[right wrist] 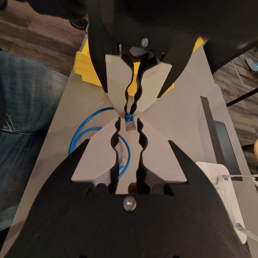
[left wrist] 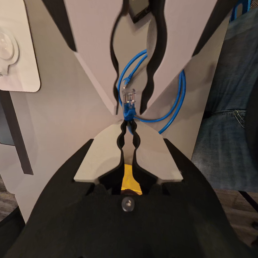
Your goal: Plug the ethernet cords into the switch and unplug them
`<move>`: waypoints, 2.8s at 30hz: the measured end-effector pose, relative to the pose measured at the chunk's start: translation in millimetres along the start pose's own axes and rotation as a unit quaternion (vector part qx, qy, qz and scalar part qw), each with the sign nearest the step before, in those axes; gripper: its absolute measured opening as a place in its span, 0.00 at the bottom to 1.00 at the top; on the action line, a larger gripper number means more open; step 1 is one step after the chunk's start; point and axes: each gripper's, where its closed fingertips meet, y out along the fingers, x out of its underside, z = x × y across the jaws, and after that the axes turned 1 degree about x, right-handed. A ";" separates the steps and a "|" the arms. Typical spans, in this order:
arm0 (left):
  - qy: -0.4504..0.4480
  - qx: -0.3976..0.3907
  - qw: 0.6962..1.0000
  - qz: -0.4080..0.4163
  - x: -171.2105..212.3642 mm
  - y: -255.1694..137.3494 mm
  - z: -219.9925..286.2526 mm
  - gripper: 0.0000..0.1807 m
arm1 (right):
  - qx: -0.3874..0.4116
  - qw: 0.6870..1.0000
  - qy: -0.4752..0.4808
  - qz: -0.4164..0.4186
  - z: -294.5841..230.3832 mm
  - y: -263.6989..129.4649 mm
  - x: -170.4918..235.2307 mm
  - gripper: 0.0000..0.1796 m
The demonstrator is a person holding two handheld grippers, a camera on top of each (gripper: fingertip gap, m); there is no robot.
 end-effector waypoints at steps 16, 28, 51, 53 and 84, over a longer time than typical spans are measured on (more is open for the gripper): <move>-0.023 0.028 0.983 0.180 -28.4 -33.5 -4.3 0.29 | -0.007 0.990 0.077 0.119 11.1 -30.0 -9.1 0.06; -0.105 0.088 0.886 0.444 -66.0 -59.9 -14.8 0.38 | -0.024 0.901 0.213 0.377 26.8 -58.3 -28.9 0.06; -0.181 0.066 0.766 0.613 -84.4 -65.7 -20.8 0.07 | -0.051 0.849 0.271 0.451 29.1 -67.8 -17.7 0.06; -0.178 0.063 0.770 0.609 -83.8 -64.2 -20.4 0.07 | -0.054 0.849 0.272 0.450 28.6 -66.9 -16.7 0.06; -0.197 0.038 0.773 0.602 -69.7 -59.6 -22.8 0.06 | -0.028 0.898 0.250 0.362 25.7 -65.0 -2.0 0.11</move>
